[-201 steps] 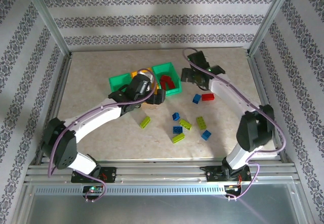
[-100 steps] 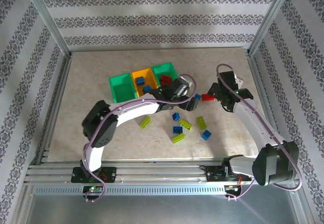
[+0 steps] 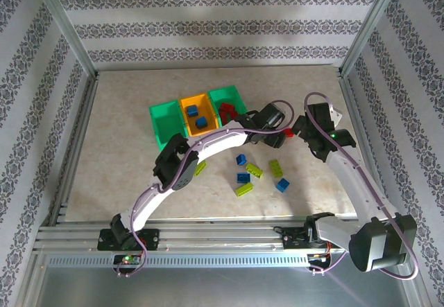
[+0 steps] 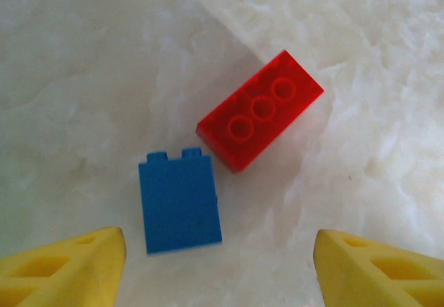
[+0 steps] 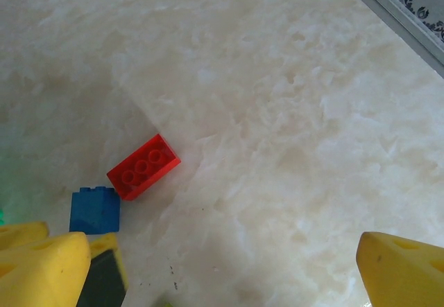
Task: Sort the legos into containers by color
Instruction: Pick up the lego from the middle-right of the table.
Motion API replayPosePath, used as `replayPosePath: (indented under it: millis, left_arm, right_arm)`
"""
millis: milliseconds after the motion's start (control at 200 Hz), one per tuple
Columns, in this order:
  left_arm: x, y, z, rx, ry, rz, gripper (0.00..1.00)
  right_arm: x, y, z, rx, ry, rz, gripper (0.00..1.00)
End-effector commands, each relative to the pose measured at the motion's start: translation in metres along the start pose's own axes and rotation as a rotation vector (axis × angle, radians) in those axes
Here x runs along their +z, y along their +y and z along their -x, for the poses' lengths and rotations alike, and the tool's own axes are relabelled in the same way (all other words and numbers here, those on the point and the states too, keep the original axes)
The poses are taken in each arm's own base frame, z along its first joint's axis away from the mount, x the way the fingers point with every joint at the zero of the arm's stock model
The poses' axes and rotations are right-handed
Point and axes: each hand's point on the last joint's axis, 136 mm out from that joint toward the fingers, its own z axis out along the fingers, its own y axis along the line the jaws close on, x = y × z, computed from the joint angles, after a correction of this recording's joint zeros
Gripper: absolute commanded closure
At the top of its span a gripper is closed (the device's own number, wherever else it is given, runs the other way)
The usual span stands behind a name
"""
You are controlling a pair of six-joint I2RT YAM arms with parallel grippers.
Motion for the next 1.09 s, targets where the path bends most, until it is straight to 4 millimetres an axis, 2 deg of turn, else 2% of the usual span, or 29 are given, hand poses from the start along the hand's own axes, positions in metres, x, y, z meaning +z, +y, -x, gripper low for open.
replayPosePath:
  millis: [0,615,879,1089]
  left_arm:
    - [0.006,0.013,-0.016,0.045,0.095,0.07,0.32]
    - [0.036,0.046,-0.02,0.054,0.137,0.156,0.48]
    - [0.039,0.055,-0.026,0.041,0.164,0.153,0.69]
    - [0.029,0.054,-0.022,0.049,0.165,0.153,0.8]
  right_arm:
    - [0.0,-0.011,-0.001,0.011,-0.007,-0.036,0.02]
    - [0.006,-0.006,-0.001,0.01,0.003,-0.03,0.02]
    - [0.01,-0.002,-0.001,0.011,0.012,-0.023,0.02]
    - [0.012,0.001,-0.003,0.009,0.02,-0.015,0.02]
